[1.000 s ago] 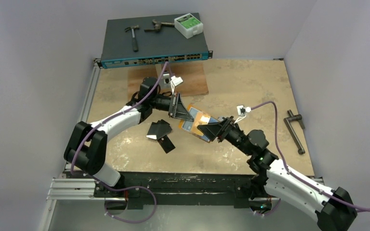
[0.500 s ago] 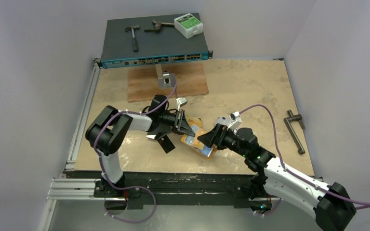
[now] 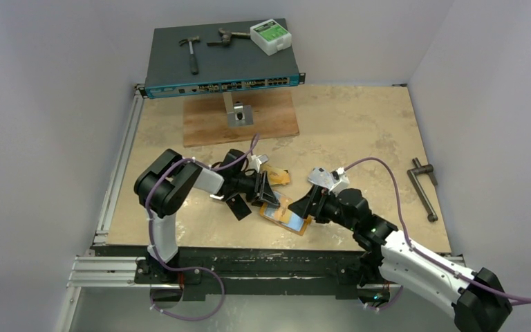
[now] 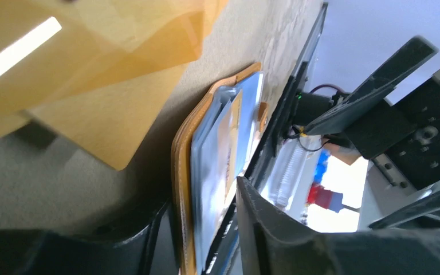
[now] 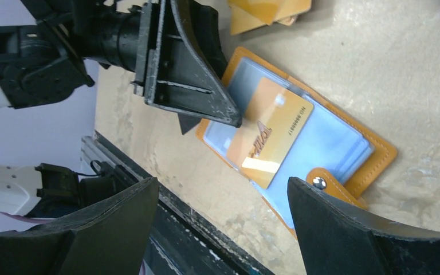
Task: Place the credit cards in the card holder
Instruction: Insert the credit card into the card holder.
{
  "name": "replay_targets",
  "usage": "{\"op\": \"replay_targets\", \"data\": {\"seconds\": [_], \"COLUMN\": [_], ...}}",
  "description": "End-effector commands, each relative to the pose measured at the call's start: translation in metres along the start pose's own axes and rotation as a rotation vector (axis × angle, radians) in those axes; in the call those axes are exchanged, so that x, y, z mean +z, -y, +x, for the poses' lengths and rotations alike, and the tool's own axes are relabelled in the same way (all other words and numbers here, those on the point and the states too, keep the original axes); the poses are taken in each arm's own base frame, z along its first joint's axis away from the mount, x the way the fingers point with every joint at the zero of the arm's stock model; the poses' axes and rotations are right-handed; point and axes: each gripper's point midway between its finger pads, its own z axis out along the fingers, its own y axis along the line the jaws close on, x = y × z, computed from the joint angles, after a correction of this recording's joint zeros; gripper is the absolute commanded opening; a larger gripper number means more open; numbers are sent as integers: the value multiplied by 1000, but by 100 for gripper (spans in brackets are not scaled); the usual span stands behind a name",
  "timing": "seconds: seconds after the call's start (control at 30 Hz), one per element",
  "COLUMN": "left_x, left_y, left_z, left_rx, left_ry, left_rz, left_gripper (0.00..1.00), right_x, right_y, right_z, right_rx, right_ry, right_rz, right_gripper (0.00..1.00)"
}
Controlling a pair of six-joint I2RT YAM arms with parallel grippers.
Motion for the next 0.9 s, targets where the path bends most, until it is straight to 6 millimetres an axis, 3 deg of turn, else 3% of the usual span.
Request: {"op": "replay_targets", "data": {"seconds": [0.0, 0.07, 0.27, 0.53, 0.67, 0.87], "left_x": [-6, -9, -23, -50, -60, -84], "left_y": [-22, -27, -11, 38, 63, 36], "left_z": [2, 5, 6, -16, -10, -7], "left_rx": [46, 50, 94, 326, 468, 753], "left_ry": [28, 10, -26, -34, -129, -257], "left_rz": [-133, -174, -207, -226, -130, -286], "left_gripper": [39, 46, 47, 47, 44, 39], "right_x": [-1, -1, 6, 18, 22, 30], "right_y": [9, 7, -1, -4, -5, -3], "right_z": [11, 14, 15, 25, 22, 17], "right_rx": [27, 31, 19, 2, -18, -31], "right_ry": [-48, -59, -84, -118, -121, -128], "right_rz": [28, 17, -8, -16, -2, 49], "right_gripper": [83, 84, 86, 86, 85, 82]}}
